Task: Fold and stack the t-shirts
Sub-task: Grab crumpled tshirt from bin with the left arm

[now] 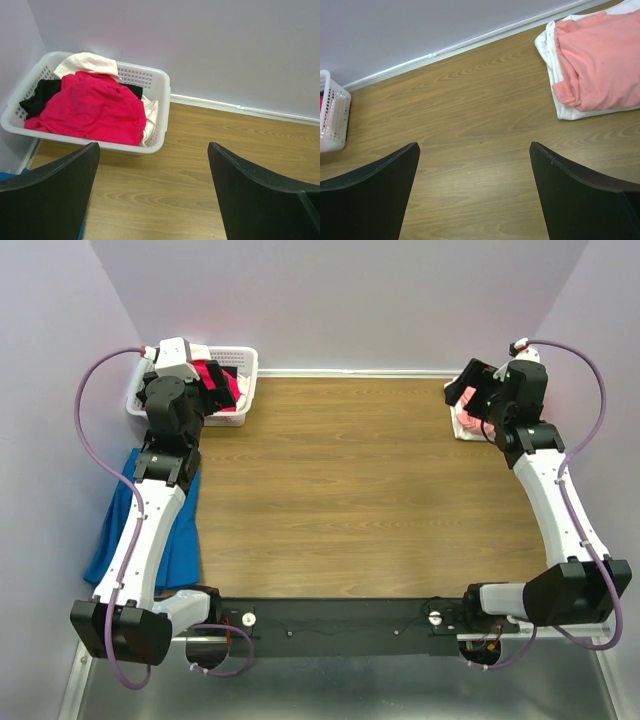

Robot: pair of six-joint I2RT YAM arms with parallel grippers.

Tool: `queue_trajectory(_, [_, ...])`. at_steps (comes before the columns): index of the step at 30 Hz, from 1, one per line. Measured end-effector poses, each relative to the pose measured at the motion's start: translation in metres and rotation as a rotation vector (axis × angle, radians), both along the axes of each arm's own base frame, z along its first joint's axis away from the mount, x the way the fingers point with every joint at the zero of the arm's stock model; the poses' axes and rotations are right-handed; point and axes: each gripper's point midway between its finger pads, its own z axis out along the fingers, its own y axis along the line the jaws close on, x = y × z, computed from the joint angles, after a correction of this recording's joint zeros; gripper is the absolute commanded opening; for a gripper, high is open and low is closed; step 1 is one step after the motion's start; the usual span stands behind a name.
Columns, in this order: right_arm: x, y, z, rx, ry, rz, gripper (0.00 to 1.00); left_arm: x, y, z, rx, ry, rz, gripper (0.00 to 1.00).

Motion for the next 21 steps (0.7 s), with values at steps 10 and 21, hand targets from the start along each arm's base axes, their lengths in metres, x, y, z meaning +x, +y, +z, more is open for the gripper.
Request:
queue_trajectory(10, [0.0,0.004,-0.007,0.015,0.021,0.017,1.0,0.0,0.004,-0.006,-0.002,0.023,0.03,0.86])
queue_trajectory(21, [0.001,0.021,-0.026,0.051,0.089,0.032,0.97,0.038,0.015,-0.021,-0.053,0.132,0.155,0.71])
